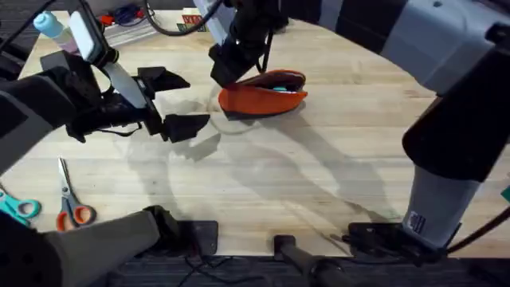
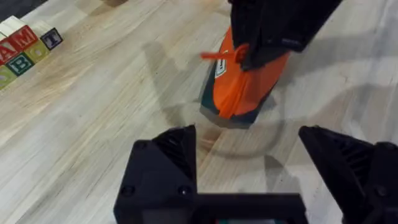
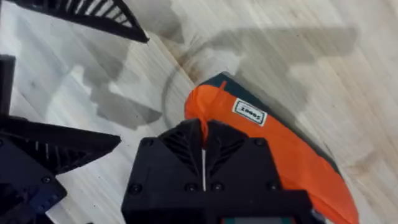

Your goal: Unzip the bag, pick up the pens from the table one at a time and place them inside, then zip the bag closed.

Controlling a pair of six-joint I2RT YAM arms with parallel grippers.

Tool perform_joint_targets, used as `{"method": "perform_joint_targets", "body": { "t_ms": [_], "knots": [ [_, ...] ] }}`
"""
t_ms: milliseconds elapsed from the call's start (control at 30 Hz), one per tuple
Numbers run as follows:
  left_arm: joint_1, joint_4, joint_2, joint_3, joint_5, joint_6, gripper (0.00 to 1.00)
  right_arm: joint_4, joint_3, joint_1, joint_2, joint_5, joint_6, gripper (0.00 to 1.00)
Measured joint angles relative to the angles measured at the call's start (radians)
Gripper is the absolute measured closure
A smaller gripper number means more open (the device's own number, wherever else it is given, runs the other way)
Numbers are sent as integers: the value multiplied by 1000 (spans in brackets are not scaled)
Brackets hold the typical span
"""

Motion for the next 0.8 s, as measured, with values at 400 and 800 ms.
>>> {"method": "perform_joint_targets", "body": {
  "t_ms": [400, 800],
  "knots": [
    [0, 0, 0, 0, 0, 0, 7, -29, 41, -1, 0, 1, 0, 971],
    [0, 5, 0, 0, 7, 0, 7, -30, 42, -1, 0, 1, 0, 971]
  ]
}}
